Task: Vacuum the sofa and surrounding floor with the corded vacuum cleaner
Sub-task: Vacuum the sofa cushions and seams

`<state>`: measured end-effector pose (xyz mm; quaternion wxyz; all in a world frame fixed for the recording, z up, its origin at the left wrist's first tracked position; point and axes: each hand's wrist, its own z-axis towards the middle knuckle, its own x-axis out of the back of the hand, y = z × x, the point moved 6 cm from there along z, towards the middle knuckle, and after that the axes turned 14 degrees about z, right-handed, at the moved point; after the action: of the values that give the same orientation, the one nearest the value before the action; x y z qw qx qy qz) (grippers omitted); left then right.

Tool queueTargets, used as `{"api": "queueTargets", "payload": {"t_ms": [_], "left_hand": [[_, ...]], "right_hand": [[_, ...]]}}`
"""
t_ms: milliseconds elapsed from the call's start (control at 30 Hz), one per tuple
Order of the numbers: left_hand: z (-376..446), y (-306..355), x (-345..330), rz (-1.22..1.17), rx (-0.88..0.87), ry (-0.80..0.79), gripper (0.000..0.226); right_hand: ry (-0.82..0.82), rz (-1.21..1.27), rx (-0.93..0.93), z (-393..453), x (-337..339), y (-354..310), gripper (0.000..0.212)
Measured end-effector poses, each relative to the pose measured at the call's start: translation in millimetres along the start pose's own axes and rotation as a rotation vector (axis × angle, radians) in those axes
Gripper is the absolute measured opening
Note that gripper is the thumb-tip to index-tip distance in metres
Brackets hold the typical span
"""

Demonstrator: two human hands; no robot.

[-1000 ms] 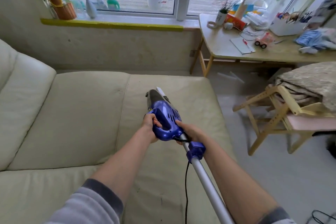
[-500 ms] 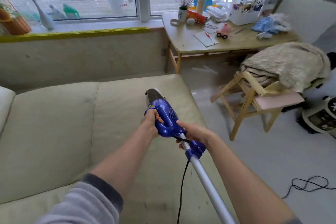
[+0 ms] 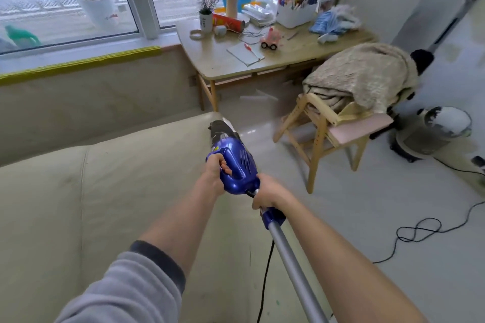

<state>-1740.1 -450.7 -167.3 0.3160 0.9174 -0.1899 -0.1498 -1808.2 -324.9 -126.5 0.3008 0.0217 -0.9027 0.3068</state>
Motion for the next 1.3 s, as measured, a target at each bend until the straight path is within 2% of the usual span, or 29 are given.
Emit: {"api": "queueTargets", "payload": {"t_ms": [267, 433, 800, 1300], "left_hand": [[29.2, -4.4, 4.0, 0.011, 0.058, 0.040, 0.026], [33.2, -0.1, 21.0, 0.109, 0.063, 0.050, 0.028], [16.1, 4.3, 74.5, -0.031, 0.090, 0.120, 0.027], [-10.6, 9.7, 165.5, -0.148, 0.037, 0.225, 0.028]], "right_hand": [[-0.027, -0.150, 0.008, 31.8, -7.6, -3.2, 0.038], [-0.003, -0.174, 0.021, 29.9, -24.8, -14.2, 0.039], [-0.012, -0.315, 0.102, 14.2, -48.2, -55.5, 0.035], [-0.075, -0.483, 0.215, -10.5, -109.8, -115.8, 0.036]]}}
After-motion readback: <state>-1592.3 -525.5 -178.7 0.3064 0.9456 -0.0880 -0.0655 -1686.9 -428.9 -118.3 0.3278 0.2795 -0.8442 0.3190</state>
